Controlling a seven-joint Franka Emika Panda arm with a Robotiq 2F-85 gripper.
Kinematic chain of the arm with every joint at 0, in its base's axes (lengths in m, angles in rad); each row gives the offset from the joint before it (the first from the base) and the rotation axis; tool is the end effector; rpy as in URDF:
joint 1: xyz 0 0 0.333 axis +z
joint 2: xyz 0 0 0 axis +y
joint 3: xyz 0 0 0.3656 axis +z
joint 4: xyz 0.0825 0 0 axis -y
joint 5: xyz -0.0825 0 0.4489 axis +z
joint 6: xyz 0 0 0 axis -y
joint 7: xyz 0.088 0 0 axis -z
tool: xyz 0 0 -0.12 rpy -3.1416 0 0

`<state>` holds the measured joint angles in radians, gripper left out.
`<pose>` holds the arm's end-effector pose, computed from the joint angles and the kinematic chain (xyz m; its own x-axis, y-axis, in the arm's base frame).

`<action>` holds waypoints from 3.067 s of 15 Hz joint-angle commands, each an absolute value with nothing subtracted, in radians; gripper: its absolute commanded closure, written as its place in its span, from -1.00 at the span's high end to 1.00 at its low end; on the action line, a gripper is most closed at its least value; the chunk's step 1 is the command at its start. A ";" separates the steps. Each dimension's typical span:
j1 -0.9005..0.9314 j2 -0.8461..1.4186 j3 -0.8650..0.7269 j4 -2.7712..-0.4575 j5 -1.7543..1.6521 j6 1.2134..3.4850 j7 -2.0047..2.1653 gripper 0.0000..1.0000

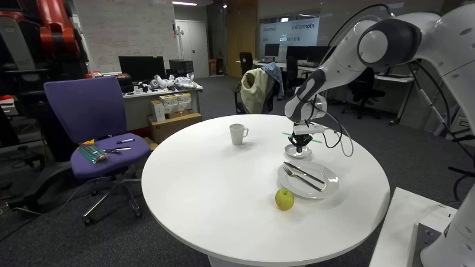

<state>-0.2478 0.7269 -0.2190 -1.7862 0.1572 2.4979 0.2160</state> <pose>0.6513 -0.3177 0.1262 0.7289 -0.6844 0.0196 -0.6844 -0.7276 0.0469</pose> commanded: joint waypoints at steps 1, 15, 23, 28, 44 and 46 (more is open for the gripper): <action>-0.218 0.629 -0.242 -1.890 0.116 2.547 0.211 -0.99; -0.263 0.376 -0.168 -1.963 0.163 2.423 0.024 -0.43; -0.247 0.420 -0.168 -1.925 0.162 2.389 0.030 -0.35; -0.247 0.448 -0.177 -1.921 0.096 2.555 -0.014 0.58; -0.161 0.744 -0.185 -1.456 0.215 2.731 0.437 1.00; -0.130 0.772 -0.213 -1.413 0.215 2.709 0.543 1.00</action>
